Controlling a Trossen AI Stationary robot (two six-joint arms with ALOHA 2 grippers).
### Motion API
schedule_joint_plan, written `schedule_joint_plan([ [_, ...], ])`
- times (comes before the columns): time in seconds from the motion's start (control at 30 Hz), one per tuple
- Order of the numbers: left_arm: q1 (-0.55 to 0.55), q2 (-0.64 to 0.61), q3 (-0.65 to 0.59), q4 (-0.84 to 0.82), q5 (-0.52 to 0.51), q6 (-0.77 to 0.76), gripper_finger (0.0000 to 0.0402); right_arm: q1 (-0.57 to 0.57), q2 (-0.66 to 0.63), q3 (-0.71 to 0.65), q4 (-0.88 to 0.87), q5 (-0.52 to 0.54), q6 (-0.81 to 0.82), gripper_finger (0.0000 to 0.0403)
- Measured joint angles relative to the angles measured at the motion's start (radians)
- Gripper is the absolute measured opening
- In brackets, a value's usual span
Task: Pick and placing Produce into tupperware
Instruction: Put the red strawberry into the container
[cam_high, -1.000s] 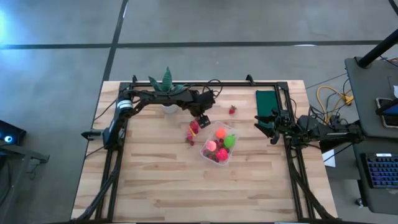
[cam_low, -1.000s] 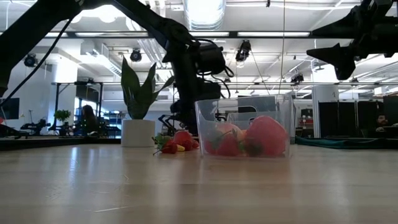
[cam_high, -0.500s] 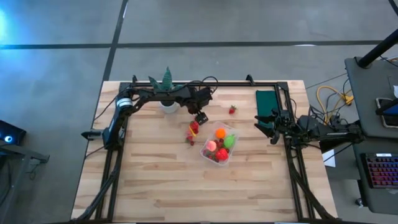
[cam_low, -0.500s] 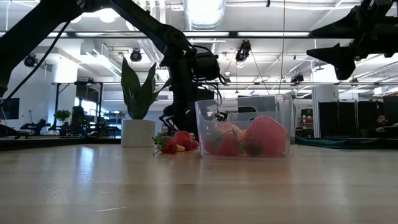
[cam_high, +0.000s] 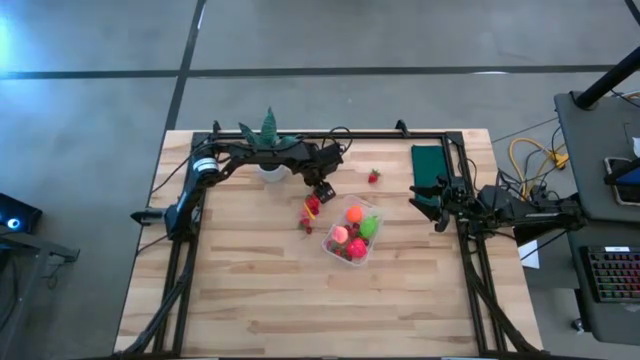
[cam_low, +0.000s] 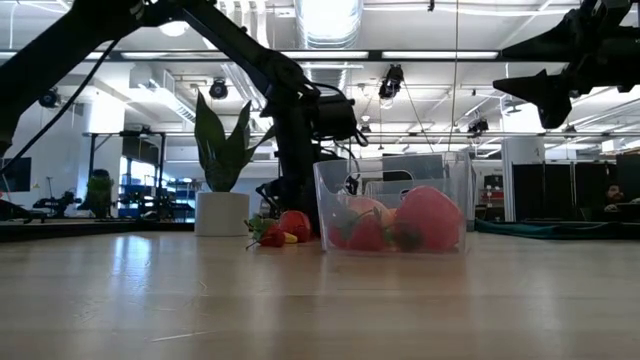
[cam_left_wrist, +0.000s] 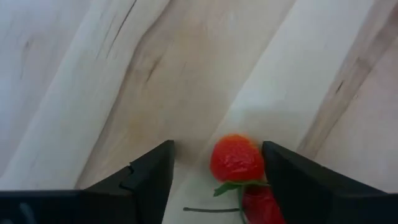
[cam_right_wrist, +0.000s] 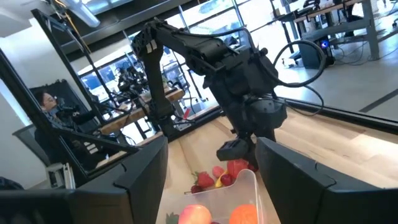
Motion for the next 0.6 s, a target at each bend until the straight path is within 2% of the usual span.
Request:
schedule_joint_plan([
  [0.23, 0.0, -0.001, 0.004, 0.013, -0.009, 0.0, 0.0172, 0.0, 0.0, 0.0, 0.0, 0.0, 0.0, 0.0235],
  [0.6, 0.0, -0.013, 0.009, -0.08, 0.007, 0.0, 0.0104, 0.0, 0.0, 0.0, 0.0, 0.0, 0.0, 0.0235],
])
